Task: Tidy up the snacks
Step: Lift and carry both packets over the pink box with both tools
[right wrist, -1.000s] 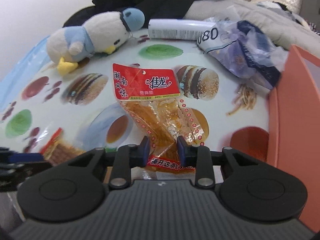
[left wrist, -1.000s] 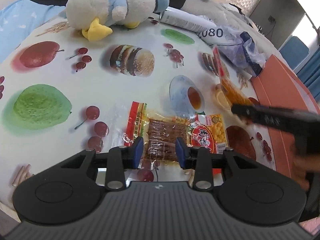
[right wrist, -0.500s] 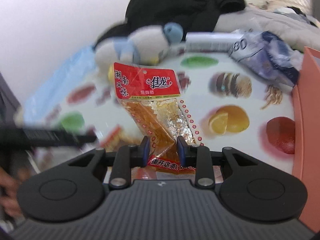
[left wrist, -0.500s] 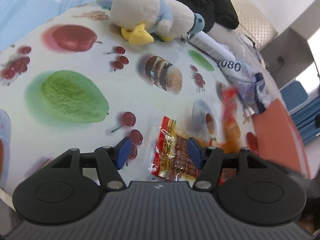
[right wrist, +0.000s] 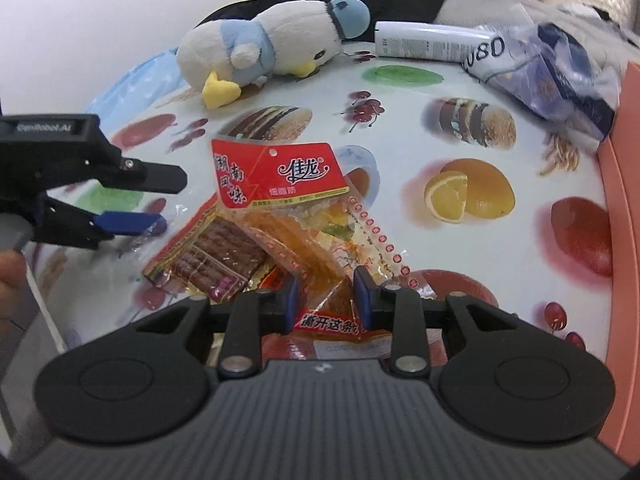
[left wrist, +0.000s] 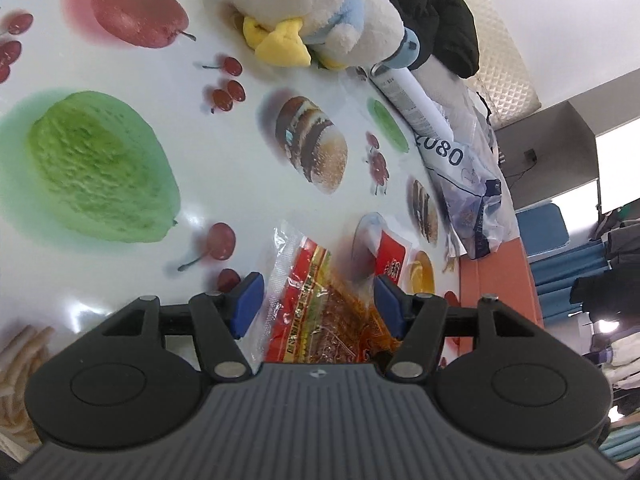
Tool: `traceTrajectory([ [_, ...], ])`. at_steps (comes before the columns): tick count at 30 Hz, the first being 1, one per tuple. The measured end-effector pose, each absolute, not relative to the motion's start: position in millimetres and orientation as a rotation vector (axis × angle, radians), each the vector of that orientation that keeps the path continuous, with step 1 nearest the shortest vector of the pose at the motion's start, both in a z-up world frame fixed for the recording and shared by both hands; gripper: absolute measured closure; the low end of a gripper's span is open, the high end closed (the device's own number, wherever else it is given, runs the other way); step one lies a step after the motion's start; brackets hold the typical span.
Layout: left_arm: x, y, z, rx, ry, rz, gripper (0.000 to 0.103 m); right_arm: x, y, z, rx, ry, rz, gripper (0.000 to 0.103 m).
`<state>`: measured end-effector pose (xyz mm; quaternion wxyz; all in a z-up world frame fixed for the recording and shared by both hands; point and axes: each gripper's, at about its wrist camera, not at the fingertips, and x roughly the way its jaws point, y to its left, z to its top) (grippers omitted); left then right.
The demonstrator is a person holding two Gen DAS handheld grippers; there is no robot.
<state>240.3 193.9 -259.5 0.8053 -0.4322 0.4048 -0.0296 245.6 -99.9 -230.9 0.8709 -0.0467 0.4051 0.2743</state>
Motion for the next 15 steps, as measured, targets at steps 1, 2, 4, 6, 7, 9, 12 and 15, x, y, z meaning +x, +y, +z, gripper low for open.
traceTrajectory([
  [1,242,194,-261,-0.951,0.872,-0.083,0.037,246,-101,-232,-0.089,0.848,0.574,0.071],
  [2,243,195,-265,-0.992,0.88,-0.113,0.038,246,-101,-232,-0.082,0.848,0.575,0.071],
  [4,243,193,-271,-1.046,0.884,-0.144,0.038,247,-104,-232,-0.063,0.849,0.577,0.071],
  [6,244,188,-269,-1.02,0.875,-0.135,0.038,248,-106,-232,-0.043,0.855,0.58,0.071],
  [7,244,185,-269,-1.01,0.874,-0.135,0.038,249,-107,-233,-0.03,0.858,0.581,0.071],
  [9,246,180,-269,-0.993,0.879,-0.144,0.041,250,-110,-233,-0.003,0.864,0.582,0.071],
  [12,250,169,-268,-0.941,0.899,-0.154,0.052,251,-112,-233,0.017,0.868,0.584,0.071],
  [15,251,160,-268,-0.89,0.913,-0.152,0.062,251,-113,-233,0.026,0.87,0.585,0.071],
])
